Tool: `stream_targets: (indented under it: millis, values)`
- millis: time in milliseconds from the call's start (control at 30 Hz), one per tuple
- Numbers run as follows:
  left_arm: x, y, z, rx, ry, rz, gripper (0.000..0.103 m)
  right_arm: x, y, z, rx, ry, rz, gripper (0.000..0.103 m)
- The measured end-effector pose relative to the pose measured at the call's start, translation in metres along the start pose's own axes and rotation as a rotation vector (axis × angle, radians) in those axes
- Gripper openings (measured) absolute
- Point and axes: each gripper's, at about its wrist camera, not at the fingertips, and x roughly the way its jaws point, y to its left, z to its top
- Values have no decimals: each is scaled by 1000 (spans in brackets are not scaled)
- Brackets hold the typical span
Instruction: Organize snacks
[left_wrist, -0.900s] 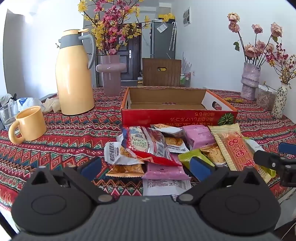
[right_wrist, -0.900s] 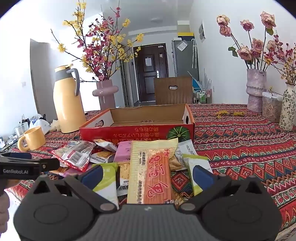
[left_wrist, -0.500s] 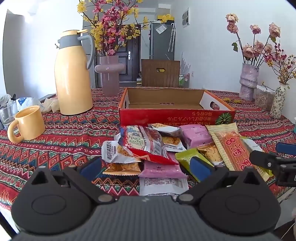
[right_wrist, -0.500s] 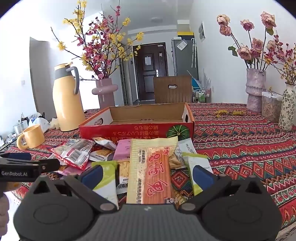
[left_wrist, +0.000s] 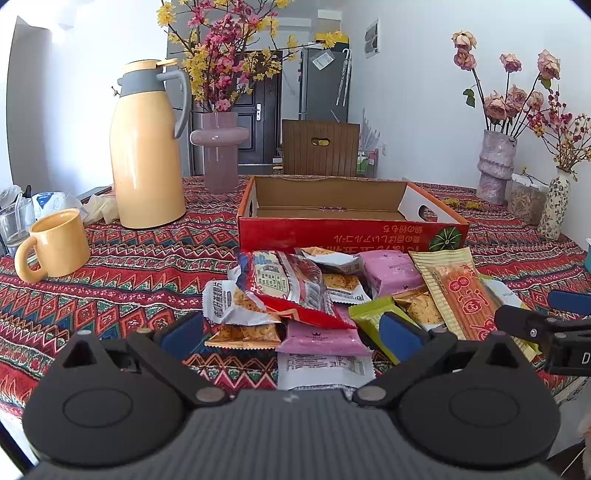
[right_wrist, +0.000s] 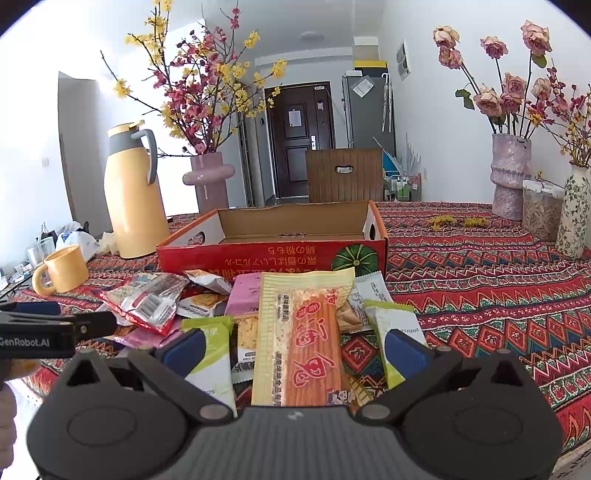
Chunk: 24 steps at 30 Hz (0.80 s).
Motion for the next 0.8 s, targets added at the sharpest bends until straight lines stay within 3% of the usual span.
stream_targets:
  millis: [800]
  values:
    - [-1, 1, -1, -4, 1, -1, 103, 2, 0, -4, 1, 11, -2, 103]
